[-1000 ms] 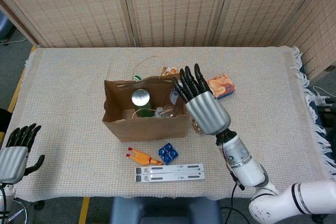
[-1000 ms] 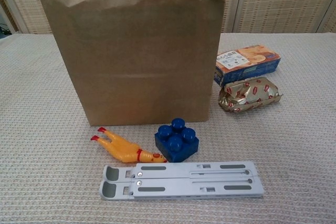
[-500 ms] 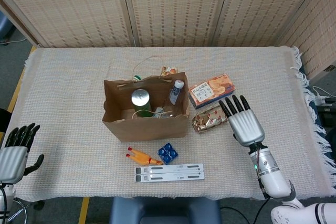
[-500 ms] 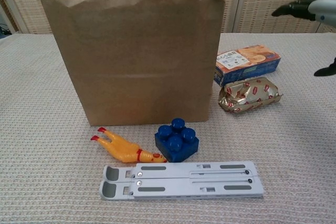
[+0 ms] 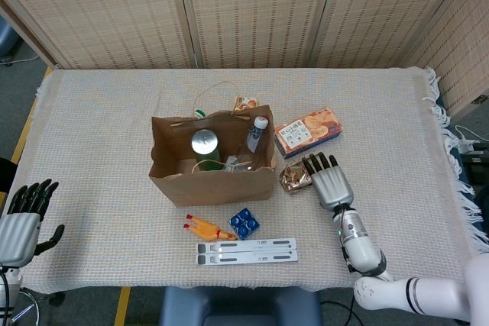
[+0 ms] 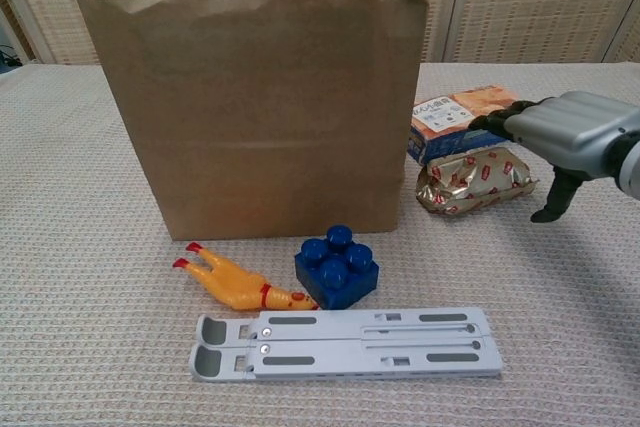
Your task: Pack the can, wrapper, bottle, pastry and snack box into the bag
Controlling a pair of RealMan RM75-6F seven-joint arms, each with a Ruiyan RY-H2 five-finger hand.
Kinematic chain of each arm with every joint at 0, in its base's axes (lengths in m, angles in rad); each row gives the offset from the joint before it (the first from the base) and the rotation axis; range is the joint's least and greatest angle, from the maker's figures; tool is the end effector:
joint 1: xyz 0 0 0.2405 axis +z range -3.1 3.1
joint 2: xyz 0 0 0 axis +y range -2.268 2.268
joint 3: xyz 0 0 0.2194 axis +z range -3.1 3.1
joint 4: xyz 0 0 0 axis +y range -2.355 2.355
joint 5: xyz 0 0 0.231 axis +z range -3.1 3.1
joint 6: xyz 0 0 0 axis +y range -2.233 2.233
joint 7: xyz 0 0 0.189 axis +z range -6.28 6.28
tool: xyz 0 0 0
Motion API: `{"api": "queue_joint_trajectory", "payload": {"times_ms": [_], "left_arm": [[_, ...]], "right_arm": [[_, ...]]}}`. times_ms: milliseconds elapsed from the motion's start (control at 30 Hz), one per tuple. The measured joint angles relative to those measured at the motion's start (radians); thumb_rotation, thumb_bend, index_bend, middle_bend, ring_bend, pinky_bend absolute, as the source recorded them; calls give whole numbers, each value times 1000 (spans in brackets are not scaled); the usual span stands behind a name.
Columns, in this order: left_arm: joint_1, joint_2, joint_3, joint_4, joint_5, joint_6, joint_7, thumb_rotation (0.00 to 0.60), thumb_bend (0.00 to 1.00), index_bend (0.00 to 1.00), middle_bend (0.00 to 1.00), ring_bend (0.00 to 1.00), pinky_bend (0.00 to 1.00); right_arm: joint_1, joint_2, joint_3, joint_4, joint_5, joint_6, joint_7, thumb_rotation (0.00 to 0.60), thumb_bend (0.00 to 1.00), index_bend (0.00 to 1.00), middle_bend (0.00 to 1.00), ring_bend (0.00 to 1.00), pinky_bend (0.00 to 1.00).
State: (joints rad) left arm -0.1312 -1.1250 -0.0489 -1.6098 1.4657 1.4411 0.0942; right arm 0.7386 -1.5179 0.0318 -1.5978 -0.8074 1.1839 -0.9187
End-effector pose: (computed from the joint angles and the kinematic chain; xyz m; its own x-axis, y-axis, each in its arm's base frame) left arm -0.2843 0.2379 0.1168 0.4742 0.0276 0.8800 0.8804 -0.0205 -0.4738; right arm -0.1654 -0.3347 -0.0428 0.7879 -0.2244 0.5735 -0.6154 -0.2552 0.7457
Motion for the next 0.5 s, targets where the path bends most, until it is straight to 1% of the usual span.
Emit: {"api": "queue_joint_trajectory", "payload": {"times_ms": [133,167,333,467,500], "left_arm": [[-1,1,0,0,0,-2,-3,600,358,0,0,0,0],[-1,1,0,0,1,-2,-4,600,358,0,0,0,0],[-1,2,1,1,1,-3,-8,600,358,0,0,0,0],[-2,3,1,1,2,-4,-10,600,358,0,0,0,0],[-2,3,1,1,3,-4,-11,600,357,0,0,0,0]], "right_arm": [[22,-62,27,71,55,-26,-32,600,214,68,116,70,166],[26,-74,32,85,66,-30,-39,600,238,81,127,81,174],[48,-131,61,158,111,-51,-63,600,309,170,190,147,233],[58,-157,63,189,137,-60,-94,600,315,190,204,163,249],[59,-163,62,194,139,-61,-99,600,315,213,224,190,273]]}}
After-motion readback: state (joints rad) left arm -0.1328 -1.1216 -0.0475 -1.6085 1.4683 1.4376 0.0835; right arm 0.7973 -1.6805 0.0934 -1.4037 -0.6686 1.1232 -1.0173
